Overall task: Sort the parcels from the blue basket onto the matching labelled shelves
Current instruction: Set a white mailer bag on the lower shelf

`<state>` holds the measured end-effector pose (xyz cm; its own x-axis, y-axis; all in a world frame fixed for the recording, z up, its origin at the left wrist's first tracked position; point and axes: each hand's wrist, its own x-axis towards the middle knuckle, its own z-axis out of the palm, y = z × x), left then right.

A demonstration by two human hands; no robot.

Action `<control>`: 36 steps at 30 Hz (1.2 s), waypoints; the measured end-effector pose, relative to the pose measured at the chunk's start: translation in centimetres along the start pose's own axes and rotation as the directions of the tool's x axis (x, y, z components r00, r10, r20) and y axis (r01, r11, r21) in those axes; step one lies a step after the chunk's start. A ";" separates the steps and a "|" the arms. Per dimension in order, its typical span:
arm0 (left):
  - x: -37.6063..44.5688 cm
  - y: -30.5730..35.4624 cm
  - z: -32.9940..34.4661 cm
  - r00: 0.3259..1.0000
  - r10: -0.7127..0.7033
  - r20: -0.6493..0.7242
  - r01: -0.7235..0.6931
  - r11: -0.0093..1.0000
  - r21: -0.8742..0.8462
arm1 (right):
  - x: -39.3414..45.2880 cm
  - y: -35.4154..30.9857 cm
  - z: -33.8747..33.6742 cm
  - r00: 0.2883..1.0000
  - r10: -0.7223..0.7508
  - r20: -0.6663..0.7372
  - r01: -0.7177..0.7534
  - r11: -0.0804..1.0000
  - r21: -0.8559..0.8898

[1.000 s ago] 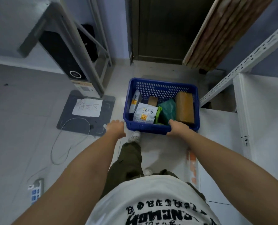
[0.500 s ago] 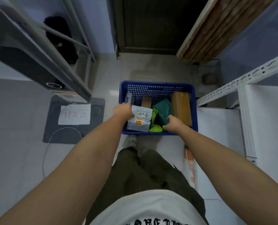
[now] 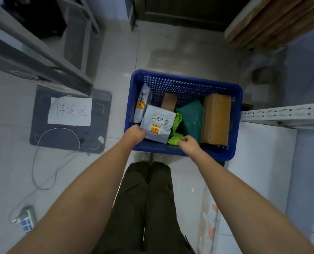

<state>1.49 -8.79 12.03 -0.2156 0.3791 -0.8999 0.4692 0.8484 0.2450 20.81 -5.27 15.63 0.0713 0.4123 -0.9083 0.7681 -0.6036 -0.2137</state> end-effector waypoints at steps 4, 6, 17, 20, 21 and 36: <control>7.2 -1.1 3.4 0.998 0.002 0.059 0.002 0.997 -0.079 | 8.1 1.1 2.2 0.997 0.071 -0.009 -0.070 0.995 0.067; 11.4 -2.1 4.8 0.997 -0.011 0.077 0.020 0.992 -0.126 | 12.4 1.7 3.7 0.996 0.084 -0.002 -0.083 0.994 0.069; 32.0 -9.4 12.6 0.999 -0.035 0.039 0.037 0.998 -0.053 | 33.1 7.7 12.4 0.994 0.107 -0.019 -0.107 0.994 0.022; 33.9 -10.3 14.1 0.995 -0.099 0.014 0.100 0.991 -0.094 | 35.3 9.6 13.9 0.990 0.142 -0.017 -0.140 0.986 0.088; 34.3 -10.4 14.5 0.993 -0.117 0.019 0.119 0.984 -0.136 | 35.6 10.0 14.2 0.989 0.146 -0.004 -0.145 0.983 0.111; 27.9 -7.5 11.2 0.992 -0.049 -0.120 -0.015 0.879 -0.477 | 28.8 8.0 12.1 0.996 0.084 -0.022 -0.067 0.905 0.420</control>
<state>1.55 -8.68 -18.92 -0.3399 0.3788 -0.8608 0.0068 0.9162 0.4006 21.30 -6.41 -16.58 0.1495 0.3748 -0.9150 0.4231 -0.8606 -0.2834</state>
